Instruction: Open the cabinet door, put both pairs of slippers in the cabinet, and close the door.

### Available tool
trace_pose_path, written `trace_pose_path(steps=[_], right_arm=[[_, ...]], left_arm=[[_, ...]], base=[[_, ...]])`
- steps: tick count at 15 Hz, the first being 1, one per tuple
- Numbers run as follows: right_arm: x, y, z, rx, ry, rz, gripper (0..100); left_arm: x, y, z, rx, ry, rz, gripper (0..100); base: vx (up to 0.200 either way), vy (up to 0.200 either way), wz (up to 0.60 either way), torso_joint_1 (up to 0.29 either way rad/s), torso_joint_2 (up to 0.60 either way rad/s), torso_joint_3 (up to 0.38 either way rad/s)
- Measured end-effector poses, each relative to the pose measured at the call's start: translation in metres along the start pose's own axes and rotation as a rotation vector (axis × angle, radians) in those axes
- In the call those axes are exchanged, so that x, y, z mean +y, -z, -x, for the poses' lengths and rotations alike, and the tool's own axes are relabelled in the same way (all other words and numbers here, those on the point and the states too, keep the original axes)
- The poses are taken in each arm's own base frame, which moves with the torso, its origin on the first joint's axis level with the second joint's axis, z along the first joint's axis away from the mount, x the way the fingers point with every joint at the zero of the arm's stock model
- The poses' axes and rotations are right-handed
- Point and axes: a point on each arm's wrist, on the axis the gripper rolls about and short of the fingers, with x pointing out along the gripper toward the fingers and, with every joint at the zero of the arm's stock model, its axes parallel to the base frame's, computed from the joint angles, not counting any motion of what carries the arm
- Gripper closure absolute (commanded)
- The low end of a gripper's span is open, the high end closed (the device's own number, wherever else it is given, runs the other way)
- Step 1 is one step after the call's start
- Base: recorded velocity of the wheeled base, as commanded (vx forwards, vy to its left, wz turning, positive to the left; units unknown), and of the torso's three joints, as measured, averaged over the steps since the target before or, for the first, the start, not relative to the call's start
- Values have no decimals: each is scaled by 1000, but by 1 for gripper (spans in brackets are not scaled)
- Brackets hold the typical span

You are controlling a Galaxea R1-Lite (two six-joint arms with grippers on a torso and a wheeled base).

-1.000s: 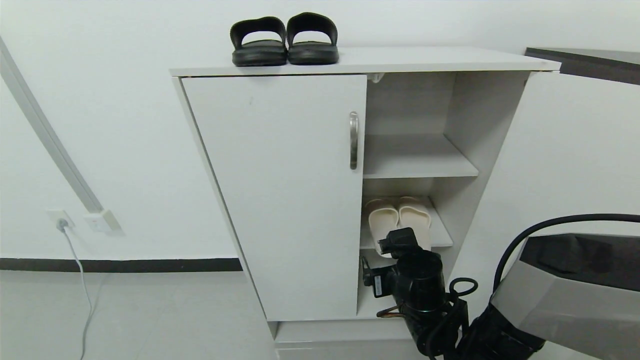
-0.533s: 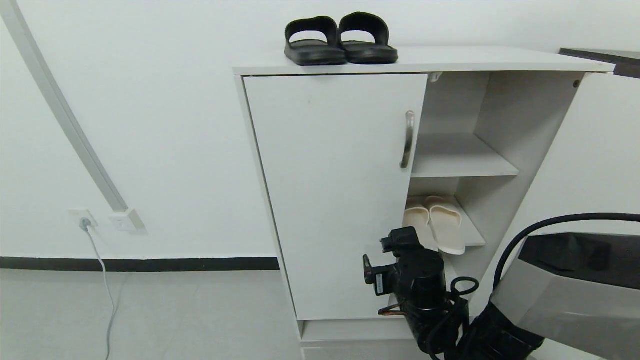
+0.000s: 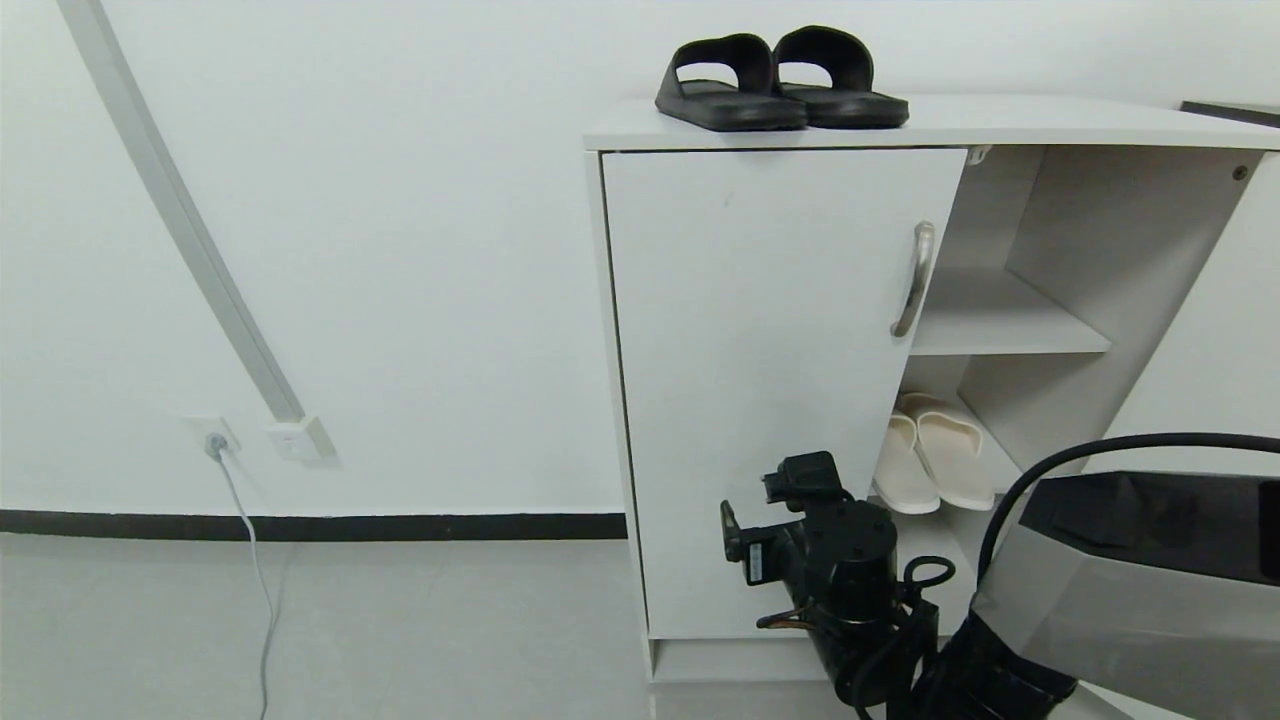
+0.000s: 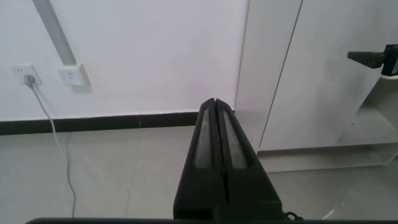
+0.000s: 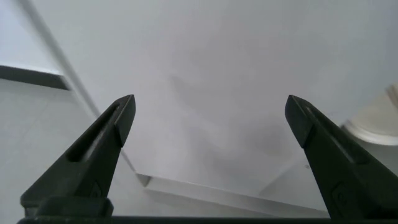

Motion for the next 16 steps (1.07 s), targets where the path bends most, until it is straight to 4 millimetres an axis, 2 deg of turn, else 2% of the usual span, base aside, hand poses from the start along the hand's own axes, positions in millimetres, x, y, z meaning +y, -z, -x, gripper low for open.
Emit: trace_pose_path(steps=[11,16], right_arm=[[-3,5,3,18,-10,26,0],[-3,7,2,27,-9,33,0]], left_arm=[[0,0,0,1,1,-1,100],[0,0,0,3,2,-1,100]], base=[[0,0,0,0,0,0],[0,0,0,16,-243,-312]])
